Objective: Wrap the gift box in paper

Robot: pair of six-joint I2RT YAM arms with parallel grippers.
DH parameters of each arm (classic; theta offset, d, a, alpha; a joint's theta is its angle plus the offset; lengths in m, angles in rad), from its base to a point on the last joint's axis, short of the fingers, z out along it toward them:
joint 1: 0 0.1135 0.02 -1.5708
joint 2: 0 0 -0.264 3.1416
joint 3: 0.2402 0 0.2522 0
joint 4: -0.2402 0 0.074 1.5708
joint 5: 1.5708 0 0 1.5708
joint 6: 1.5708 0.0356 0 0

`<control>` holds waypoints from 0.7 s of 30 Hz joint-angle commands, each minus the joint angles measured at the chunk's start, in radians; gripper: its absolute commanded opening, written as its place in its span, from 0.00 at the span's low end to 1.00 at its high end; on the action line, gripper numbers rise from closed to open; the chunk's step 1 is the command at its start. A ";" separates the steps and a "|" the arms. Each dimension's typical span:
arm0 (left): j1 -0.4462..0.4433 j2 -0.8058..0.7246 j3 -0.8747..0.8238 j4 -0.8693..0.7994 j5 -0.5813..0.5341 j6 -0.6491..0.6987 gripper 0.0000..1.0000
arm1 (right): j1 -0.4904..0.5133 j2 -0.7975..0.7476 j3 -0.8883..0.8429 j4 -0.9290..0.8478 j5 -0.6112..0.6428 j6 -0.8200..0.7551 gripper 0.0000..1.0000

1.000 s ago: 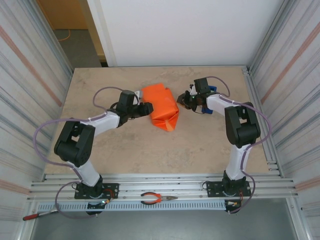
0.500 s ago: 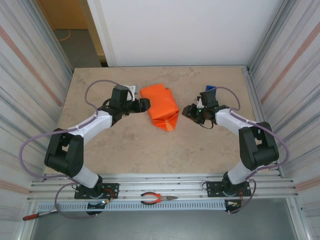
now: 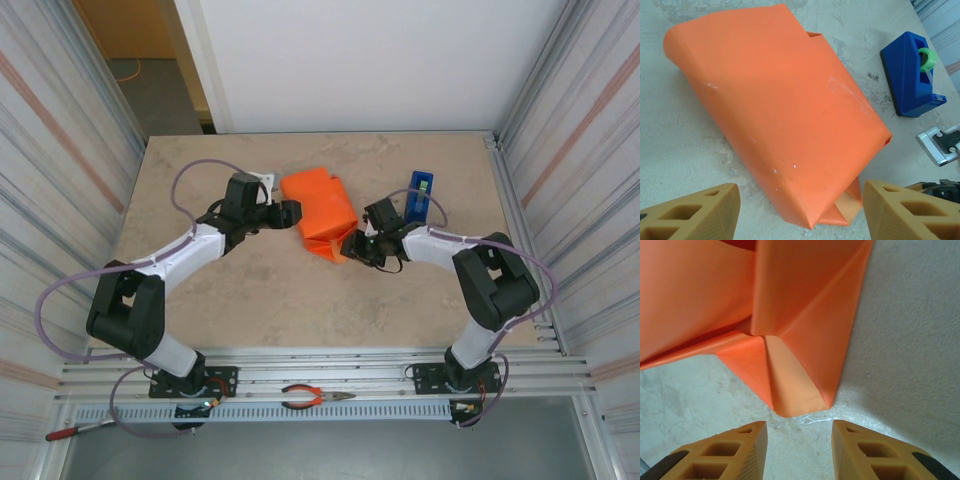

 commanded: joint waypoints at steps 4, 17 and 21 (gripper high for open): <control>-0.011 0.007 -0.005 -0.010 -0.019 0.023 0.66 | 0.002 0.032 0.015 0.015 0.039 0.026 0.37; -0.033 -0.001 -0.006 -0.018 -0.038 0.044 0.66 | 0.003 0.071 0.020 0.045 0.024 0.033 0.33; -0.035 -0.001 -0.008 -0.020 -0.038 0.045 0.66 | 0.004 0.088 0.025 0.052 0.017 0.034 0.32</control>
